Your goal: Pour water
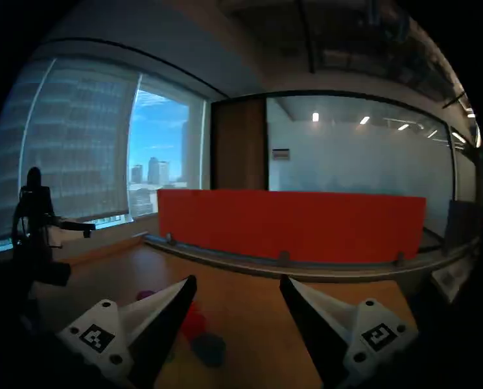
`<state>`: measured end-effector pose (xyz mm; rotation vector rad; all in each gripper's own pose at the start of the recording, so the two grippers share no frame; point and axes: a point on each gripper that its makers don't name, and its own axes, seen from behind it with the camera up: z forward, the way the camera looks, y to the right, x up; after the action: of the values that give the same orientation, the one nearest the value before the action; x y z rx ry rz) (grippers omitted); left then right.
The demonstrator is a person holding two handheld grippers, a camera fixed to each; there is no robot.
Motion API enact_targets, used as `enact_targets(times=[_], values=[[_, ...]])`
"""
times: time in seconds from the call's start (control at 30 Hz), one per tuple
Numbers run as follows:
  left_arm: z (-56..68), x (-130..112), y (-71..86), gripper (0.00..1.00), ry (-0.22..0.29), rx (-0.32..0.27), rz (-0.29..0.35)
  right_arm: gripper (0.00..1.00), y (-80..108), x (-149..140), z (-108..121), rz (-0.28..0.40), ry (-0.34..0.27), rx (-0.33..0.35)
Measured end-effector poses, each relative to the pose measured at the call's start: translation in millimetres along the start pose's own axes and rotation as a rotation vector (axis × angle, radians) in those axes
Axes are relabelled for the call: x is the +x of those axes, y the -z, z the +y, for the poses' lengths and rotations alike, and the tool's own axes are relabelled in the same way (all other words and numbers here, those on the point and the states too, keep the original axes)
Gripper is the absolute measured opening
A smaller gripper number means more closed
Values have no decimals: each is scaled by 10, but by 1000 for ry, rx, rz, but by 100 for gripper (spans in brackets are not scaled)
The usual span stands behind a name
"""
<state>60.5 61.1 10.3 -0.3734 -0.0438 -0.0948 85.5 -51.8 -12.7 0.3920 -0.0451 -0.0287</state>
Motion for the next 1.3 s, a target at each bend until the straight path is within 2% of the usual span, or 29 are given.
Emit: enact_targets(times=[0.2, 0.37, 0.57, 0.77, 1.07, 1.3], values=[[317, 27, -29, 98, 34, -135, -5, 100, 16, 41, -254, 8, -12, 129], [513, 73, -19, 98, 39, -223, -1, 100, 38, 56, -356, 4, -9, 182], [583, 15, -32, 98, 10, -256, -28, 100, 50, 0, -444, -19, 30, 211], [684, -133, -29, 99, -15, -303, -78, 100, 57, -177, -475, -80, 55, 234], [783, -554, -91, 99, -47, -355, -174, 100, 14, -555, -412, -177, 64, 245], [818, -967, -179, 98, -51, -375, -261, 100, -52, -870, -346, -237, 83, 243]])
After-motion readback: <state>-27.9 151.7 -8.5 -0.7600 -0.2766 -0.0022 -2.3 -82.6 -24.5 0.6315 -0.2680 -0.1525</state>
